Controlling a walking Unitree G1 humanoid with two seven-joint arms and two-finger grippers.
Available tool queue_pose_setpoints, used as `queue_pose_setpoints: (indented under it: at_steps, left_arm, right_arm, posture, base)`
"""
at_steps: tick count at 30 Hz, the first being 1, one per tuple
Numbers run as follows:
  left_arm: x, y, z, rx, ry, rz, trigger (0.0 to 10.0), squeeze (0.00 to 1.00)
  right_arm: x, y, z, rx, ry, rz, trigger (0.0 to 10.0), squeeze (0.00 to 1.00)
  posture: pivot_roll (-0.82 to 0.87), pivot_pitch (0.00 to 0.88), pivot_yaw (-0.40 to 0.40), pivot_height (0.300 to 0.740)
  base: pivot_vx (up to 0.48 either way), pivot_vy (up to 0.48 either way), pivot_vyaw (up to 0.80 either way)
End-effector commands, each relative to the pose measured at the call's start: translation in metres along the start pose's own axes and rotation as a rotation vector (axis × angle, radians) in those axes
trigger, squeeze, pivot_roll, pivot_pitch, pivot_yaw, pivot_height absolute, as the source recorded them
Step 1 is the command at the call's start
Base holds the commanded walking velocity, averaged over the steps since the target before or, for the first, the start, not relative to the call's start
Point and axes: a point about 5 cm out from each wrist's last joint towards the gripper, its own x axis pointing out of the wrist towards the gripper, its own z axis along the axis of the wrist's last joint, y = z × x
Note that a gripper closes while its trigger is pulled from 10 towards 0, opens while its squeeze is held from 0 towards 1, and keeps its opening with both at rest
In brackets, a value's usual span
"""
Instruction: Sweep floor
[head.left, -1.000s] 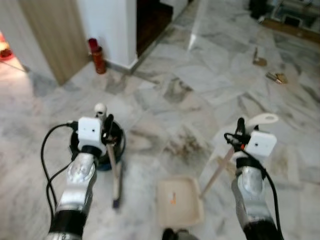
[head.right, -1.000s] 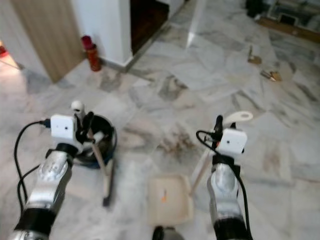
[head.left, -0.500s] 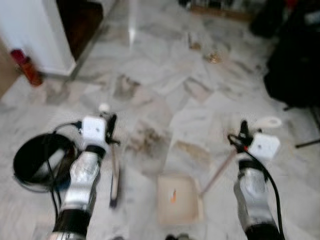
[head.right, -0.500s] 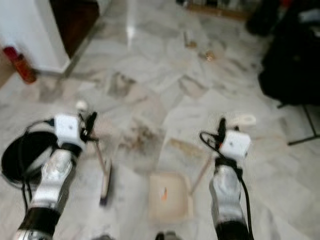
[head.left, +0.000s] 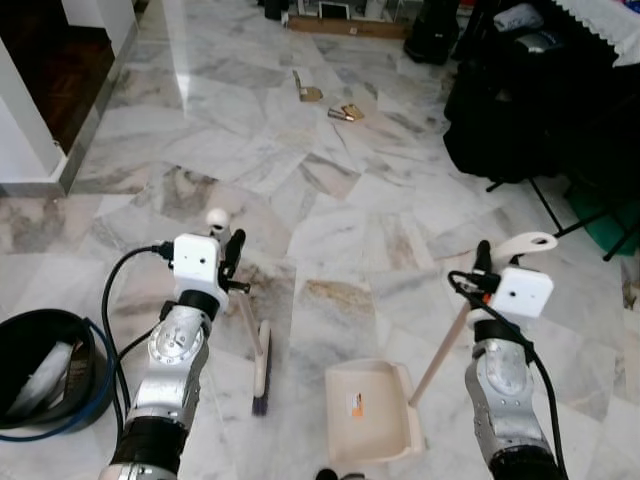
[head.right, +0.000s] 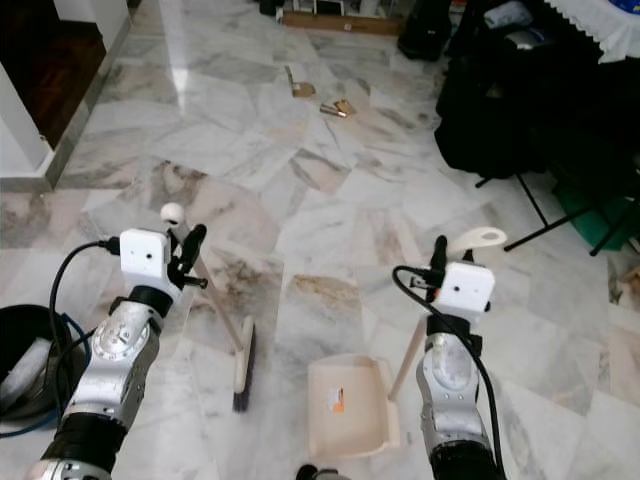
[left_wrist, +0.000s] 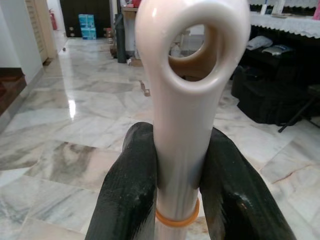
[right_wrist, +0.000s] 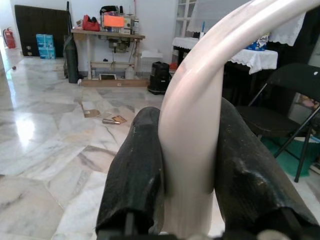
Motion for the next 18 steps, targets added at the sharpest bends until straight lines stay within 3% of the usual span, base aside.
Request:
queue_pose_setpoints:
  at_steps: [1,18]
  left_arm:
    - [0.0070,-0.0047,0.0084,0.005,-0.034,-0.014,10.0,0.00]
    - [0.0077,-0.0038,0.0046,-0.015,-0.030,0.000,10.0,0.00]
  right_arm:
    - [0.0042,-0.0038,0.0092,0.006,-0.052,-0.016,10.0,0.00]
    - [0.0049,-0.0034,0.0103,0.002,-0.057,-0.021,10.0,0.00]
  posture:
    - [0.14,0.122,-0.085,0.740]
    - [0.13,0.096,-0.085,0.740]
  base:
    - [0.274,0.000,0.00]
    - [0.345,0.000,0.00]
